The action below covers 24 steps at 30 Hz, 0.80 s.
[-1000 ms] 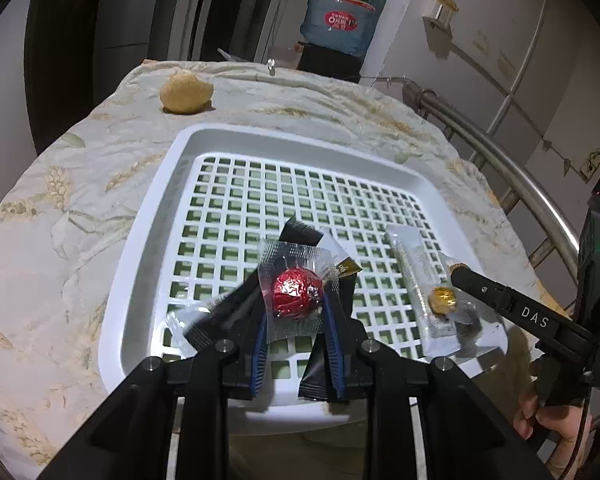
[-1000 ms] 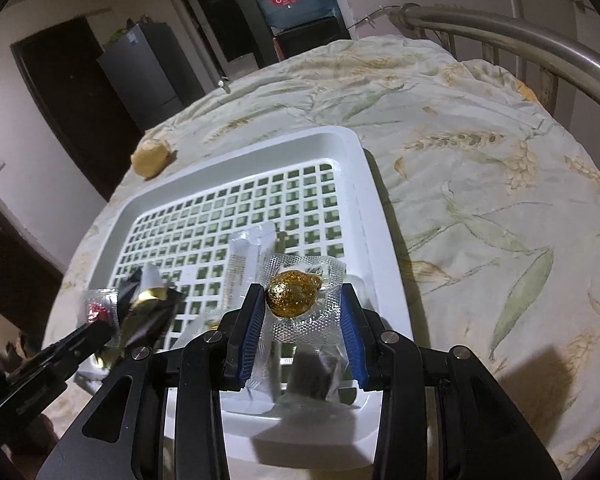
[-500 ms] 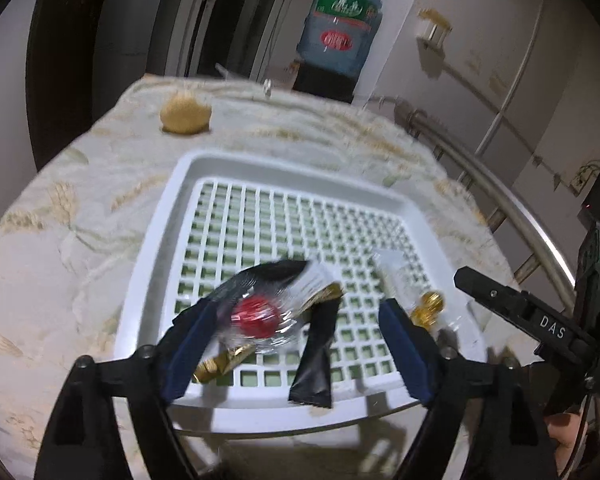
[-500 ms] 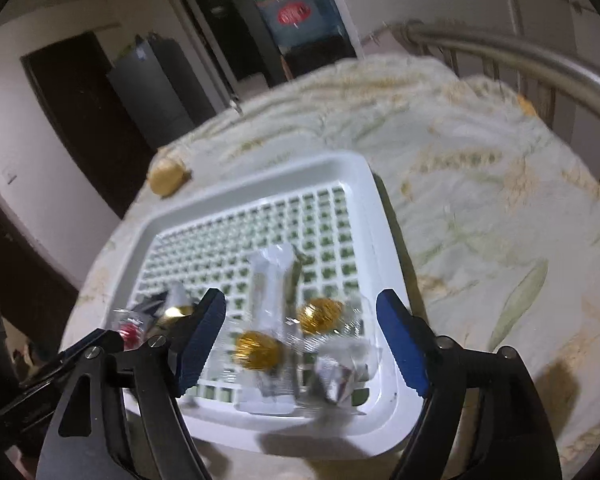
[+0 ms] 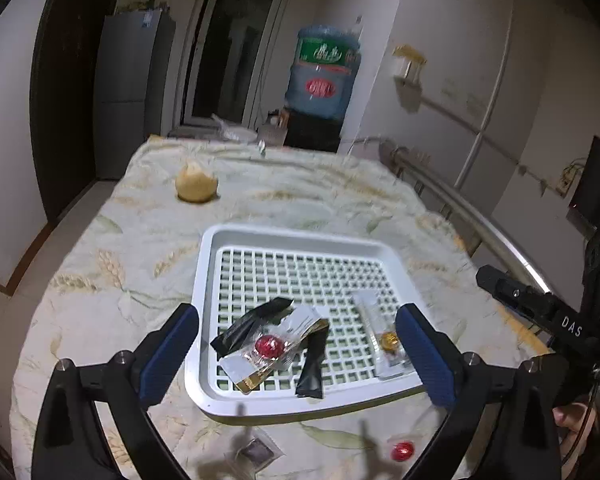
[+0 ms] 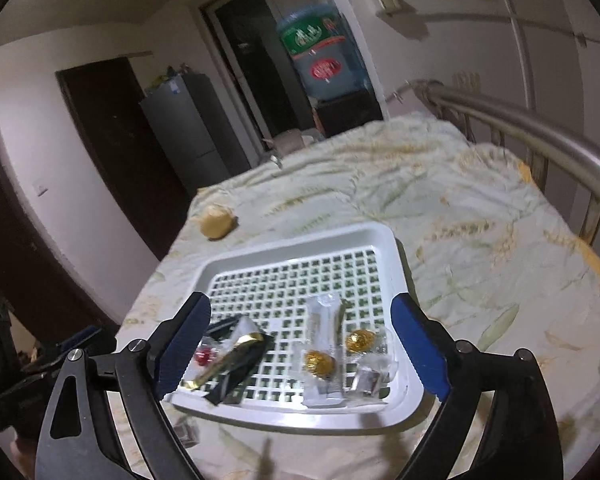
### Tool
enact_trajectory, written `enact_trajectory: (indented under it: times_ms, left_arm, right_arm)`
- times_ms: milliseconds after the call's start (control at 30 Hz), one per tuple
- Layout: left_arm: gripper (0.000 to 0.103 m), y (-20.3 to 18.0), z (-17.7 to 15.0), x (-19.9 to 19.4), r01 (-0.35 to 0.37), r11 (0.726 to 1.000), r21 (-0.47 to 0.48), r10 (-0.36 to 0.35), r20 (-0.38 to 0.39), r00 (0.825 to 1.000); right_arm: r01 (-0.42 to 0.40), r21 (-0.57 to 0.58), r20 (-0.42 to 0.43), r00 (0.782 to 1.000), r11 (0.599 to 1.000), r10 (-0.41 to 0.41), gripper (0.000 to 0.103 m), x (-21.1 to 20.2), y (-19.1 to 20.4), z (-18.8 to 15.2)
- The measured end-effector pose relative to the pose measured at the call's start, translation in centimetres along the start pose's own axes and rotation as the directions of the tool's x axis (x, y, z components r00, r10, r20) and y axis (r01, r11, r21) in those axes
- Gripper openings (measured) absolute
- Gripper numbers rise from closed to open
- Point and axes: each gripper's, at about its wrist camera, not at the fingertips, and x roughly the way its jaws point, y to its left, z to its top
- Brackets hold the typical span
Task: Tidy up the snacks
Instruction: 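Lift both open tools away from the tray toward the last snacks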
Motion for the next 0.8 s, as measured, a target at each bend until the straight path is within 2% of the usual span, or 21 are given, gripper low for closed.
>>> enact_trajectory:
  times_ms: [67, 167, 300, 400, 533, 800]
  left_arm:
    - [0.100, -0.3, 0.3, -1.6, 0.017, 1.000, 0.003, -0.017, 0.032, 0.999]
    - [0.101, -1.2, 0.6, -4.0, 0.041, 0.999, 0.021, -0.043, 0.091, 0.995]
    - [0.103, -2.7, 0.4, -5.8, 0.092, 0.995, 0.046, -0.098, 0.137, 0.986]
    - [0.103, -3.1, -1.0, -5.6, 0.086, 0.993, 0.084, -0.094, 0.104, 0.990]
    - [0.103, -2.0, -3.1, -4.8, 0.081, 0.995, 0.066, -0.085, 0.058, 0.995]
    - [0.103, 1.6, -6.9, -1.9, 0.037, 0.999, -0.012, -0.038, -0.055, 0.998]
  right_arm:
    - [-0.058, 0.003, 0.018, 0.998, 0.998, 0.058, 0.093, -1.5, 0.9, 0.3]
    - [-0.100, -0.023, 0.074, 0.992, 0.995, 0.102, 0.093, -4.1, 2.5, 0.5]
    - [-0.135, -0.072, 0.150, 0.978, 0.988, 0.144, 0.101, -7.5, 4.4, 0.0]
    - [-0.095, -0.127, 0.163, 0.980, 0.987, 0.115, 0.102, -8.8, 5.4, -1.0]
    - [-0.028, -0.172, 0.160, 0.986, 0.985, 0.056, 0.102, -9.3, 5.4, -3.1]
    - [0.010, -0.159, 0.016, 1.000, 0.987, -0.007, 0.102, -6.2, 3.5, -8.1]
